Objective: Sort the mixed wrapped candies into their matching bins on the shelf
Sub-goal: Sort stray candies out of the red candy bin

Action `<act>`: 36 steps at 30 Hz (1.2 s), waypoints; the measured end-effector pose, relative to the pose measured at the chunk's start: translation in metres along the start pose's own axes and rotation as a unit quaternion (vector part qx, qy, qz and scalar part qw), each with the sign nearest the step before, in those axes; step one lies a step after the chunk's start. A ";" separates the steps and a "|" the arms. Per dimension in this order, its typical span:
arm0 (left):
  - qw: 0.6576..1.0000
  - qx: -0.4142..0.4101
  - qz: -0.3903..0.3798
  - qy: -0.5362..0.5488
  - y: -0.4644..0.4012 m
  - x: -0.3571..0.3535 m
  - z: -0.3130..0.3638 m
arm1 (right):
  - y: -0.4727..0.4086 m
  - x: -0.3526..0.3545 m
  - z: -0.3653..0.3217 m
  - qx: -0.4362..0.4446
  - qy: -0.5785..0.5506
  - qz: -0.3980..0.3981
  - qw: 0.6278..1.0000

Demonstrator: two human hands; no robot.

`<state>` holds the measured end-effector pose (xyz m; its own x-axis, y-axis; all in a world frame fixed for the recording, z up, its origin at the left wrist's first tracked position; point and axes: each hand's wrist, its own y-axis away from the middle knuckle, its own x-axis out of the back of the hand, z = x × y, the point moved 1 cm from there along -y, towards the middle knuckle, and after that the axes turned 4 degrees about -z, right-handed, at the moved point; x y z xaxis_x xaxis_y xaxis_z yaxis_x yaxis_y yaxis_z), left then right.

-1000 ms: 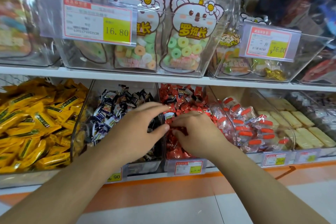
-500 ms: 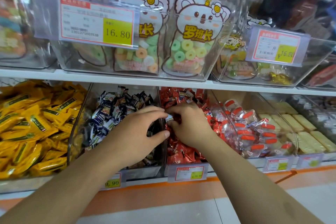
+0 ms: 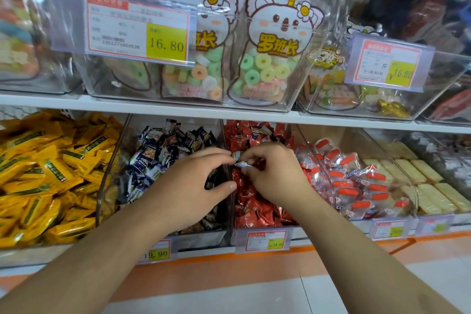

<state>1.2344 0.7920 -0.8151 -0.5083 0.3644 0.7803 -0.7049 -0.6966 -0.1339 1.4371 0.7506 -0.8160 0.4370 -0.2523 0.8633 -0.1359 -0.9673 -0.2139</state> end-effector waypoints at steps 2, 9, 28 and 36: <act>1.000 0.001 0.016 -0.001 0.001 0.000 0.003 | 0.006 0.010 -0.004 -0.018 -0.051 0.003 0.999; 0.989 0.013 0.097 0.114 0.001 0.008 0.018 | 0.023 0.033 -0.031 -0.042 -0.302 -0.046 0.951; 0.999 0.025 0.024 0.017 0.008 0.005 0.010 | -0.018 -0.014 -0.007 0.001 0.009 -0.043 0.999; 0.999 0.036 0.012 0.009 0.008 0.003 0.007 | -0.016 -0.011 -0.003 -0.042 -0.015 -0.019 0.999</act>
<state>1.2311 0.7833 -0.8093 -0.5335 0.3576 0.7665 -0.6551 -0.7479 -0.1071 1.4319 0.7689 -0.8210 0.4688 -0.2174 0.8561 -0.1926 -0.9711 -0.1411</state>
